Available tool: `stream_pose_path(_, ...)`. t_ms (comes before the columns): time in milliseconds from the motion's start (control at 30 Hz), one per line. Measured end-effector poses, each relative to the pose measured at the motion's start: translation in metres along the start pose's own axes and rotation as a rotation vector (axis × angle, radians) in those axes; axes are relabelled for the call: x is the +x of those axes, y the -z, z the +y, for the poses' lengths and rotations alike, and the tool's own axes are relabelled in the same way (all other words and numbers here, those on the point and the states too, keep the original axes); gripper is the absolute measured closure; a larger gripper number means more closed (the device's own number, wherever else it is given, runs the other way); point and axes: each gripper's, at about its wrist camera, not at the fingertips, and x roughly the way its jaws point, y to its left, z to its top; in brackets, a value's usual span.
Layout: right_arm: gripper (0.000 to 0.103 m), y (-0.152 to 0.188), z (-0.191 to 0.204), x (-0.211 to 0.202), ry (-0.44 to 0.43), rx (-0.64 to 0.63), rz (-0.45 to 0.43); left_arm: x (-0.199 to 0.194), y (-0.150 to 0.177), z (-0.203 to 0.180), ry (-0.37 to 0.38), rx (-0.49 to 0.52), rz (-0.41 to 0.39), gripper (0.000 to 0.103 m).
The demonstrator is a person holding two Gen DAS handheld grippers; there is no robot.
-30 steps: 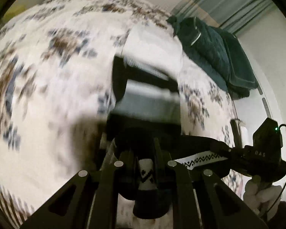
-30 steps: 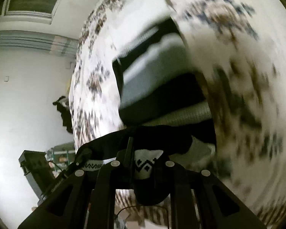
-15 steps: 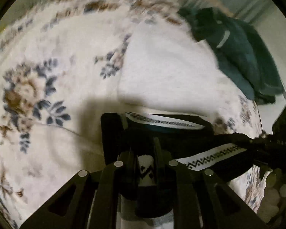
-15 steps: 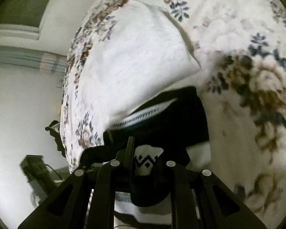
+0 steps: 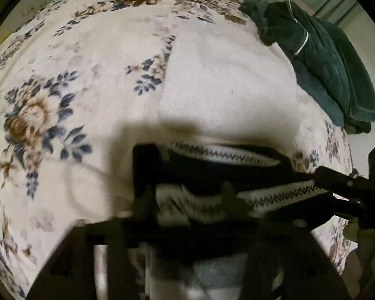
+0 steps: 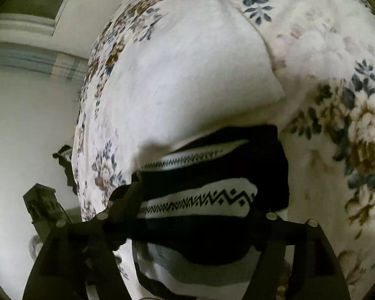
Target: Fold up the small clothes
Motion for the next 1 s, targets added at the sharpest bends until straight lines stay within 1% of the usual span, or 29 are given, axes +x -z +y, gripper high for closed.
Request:
stream_pose_path(33, 0.017, 0.008, 0.001, -0.002, -0.001, -0.009, -0.002, -0.001, 0.002, 0.0, -0.004, 0.004, -0.001, 0.025)
stream_pose_path(200, 0.017, 0.039, 0.002, -0.011, 0.016, -0.045, -0.012, -0.016, 0.027, -0.006, -0.022, 0.014, -0.026, 0.024)
stream_pose_path(233, 0.017, 0.046, 0.0, -0.013, 0.018, -0.043, -0.01, -0.018, 0.031, -0.006, -0.03, 0.014, -0.033, 0.025)
stream_pose_path(333, 0.016, 0.067, -0.009, -0.016, 0.011, -0.018, 0.004, -0.032, 0.048, -0.008, -0.024, 0.009, -0.06, 0.025)
stream_pose_path(433, 0.016, 0.086, -0.017, -0.022, 0.027, -0.009, 0.017, -0.054, 0.07, -0.006, -0.046, -0.019, -0.096, 0.024)
stream_pose_path(500, 0.016, 0.098, -0.024, -0.028, 0.041, -0.005, 0.024, -0.067, 0.086, 0.001, -0.057, -0.063, -0.111, 0.024)
stream_pose_path(567, 0.016, 0.108, -0.032, -0.032, 0.055, 0.003, 0.034, -0.07, 0.101, 0.013, -0.047, -0.121, -0.081, 0.025)
stream_pose_path(667, 0.016, 0.118, -0.046, -0.034, 0.09, 0.023, 0.055, -0.063, 0.129, 0.033, -0.018, -0.24, 0.005, 0.025)
stream_pose_path(700, 0.016, 0.122, -0.053, -0.035, 0.099, 0.037, 0.06, -0.058, 0.142, 0.042, 0.018, -0.301, 0.04, 0.025)
stream_pose_path(733, 0.017, 0.124, -0.057, -0.037, 0.101, 0.046, 0.061, -0.056, 0.15, 0.046, 0.064, -0.339, 0.053, 0.025)
stream_pose_path(767, 0.016, 0.128, -0.061, -0.039, 0.101, 0.052, 0.061, -0.052, 0.159, 0.052, 0.125, -0.398, 0.064, 0.025)
stream_pose_path(800, 0.016, 0.131, -0.065, -0.042, 0.103, 0.057, 0.06, -0.047, 0.169, 0.058, 0.197, -0.476, 0.066, 0.025)
stream_pose_path(867, 0.016, 0.139, -0.074, -0.05, 0.109, 0.062, 0.056, -0.039, 0.178, 0.059, 0.298, -0.554, 0.063, 0.025)
stream_pose_path(900, 0.016, 0.143, -0.08, -0.054, 0.116, 0.069, 0.053, -0.027, 0.181, 0.055, 0.348, -0.596, 0.068, 0.025)
stream_pose_path(1000, 0.016, 0.158, -0.104, -0.067, 0.094, 0.122, 0.053, 0.002, 0.179, 0.039, 0.434, -0.673, 0.065, 0.025)
